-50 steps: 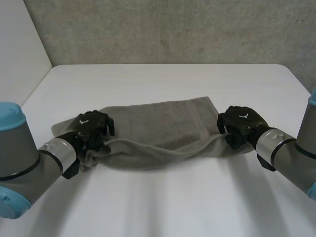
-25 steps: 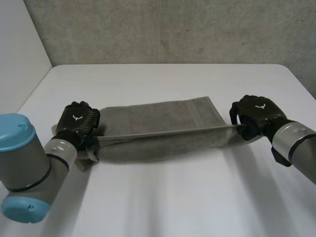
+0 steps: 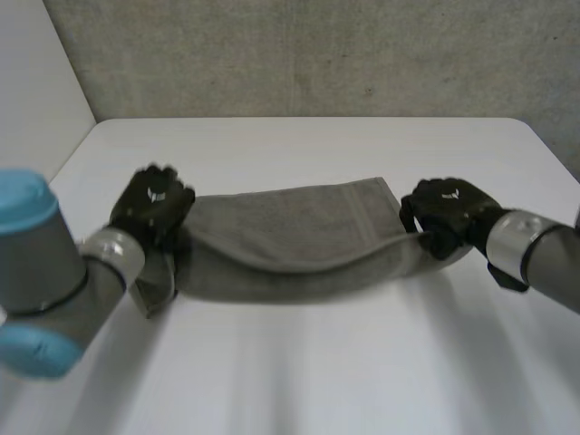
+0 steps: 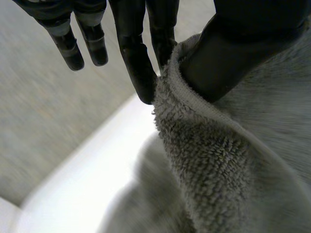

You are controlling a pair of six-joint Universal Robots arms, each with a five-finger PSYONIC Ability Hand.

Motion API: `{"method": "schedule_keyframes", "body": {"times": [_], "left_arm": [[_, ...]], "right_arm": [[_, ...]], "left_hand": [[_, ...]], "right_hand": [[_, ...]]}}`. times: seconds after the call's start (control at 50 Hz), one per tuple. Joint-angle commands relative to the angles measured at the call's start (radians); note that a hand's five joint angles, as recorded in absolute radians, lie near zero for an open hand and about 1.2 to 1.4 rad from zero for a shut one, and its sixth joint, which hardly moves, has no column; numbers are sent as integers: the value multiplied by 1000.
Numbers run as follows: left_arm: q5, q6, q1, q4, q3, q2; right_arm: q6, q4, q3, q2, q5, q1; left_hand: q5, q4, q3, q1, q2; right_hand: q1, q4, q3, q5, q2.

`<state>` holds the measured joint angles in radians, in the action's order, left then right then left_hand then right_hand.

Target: Fold the towel.

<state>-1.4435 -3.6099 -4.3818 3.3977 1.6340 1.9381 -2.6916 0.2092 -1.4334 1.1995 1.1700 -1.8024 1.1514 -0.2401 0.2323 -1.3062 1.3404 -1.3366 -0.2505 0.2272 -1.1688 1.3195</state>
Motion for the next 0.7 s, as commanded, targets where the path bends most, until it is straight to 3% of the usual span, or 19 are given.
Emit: {"method": "schedule_keyframes", "body": {"times": [0.02,0.04,0.08,0.14,0.26,0.36,0.42,0.46,0.52,0.56,0.7], "left_arm": [[0,-49,1,-24,-493,113],[0,-49,1,-25,-494,113],[-1,-40,16,-28,-702,104],[2,0,28,-25,-816,53],[17,99,22,-14,-792,-34],[46,145,-10,-5,-620,-62],[107,143,-62,12,-459,-71],[196,134,-91,31,-290,-74],[239,125,-99,41,-204,-74],[299,105,-100,78,-41,-74],[313,1,-100,253,211,-45]], "right_arm": [[-40,-11,472,-101,42,-43],[-91,-60,557,-91,55,-46],[-156,-130,617,-59,71,-49],[-272,-262,628,32,94,-46],[-306,-286,497,123,69,-37],[-274,-289,294,202,11,-37],[-228,-292,169,224,-29,-37],[-200,-286,107,230,-38,-37],[-134,-280,-16,233,-35,-32],[-102,-281,-77,235,-35,-29],[-7,-286,-292,246,-53,41]], "left_hand": [[70,66,-58,-90,56],[70,66,-58,-90,56],[70,66,-58,-90,56],[70,66,-58,-90,56],[70,66,-58,-90,56],[70,66,-58,-90,56],[70,66,-58,-90,56],[70,66,-58,-90,56],[70,66,-58,-90,56],[70,66,-58,-90,56],[70,66,-58,-90,56]], "right_hand": [[-60,76,-53,-53,77],[-60,76,-53,-53,77],[-60,76,-53,-53,77],[-60,76,-53,-53,77],[-60,76,-53,-53,77],[-60,76,-53,-53,77],[-60,76,-53,-53,77],[-60,76,-53,-53,77],[-60,76,-53,-53,77],[-60,76,-53,-53,77],[-60,76,-53,-53,77]]}}
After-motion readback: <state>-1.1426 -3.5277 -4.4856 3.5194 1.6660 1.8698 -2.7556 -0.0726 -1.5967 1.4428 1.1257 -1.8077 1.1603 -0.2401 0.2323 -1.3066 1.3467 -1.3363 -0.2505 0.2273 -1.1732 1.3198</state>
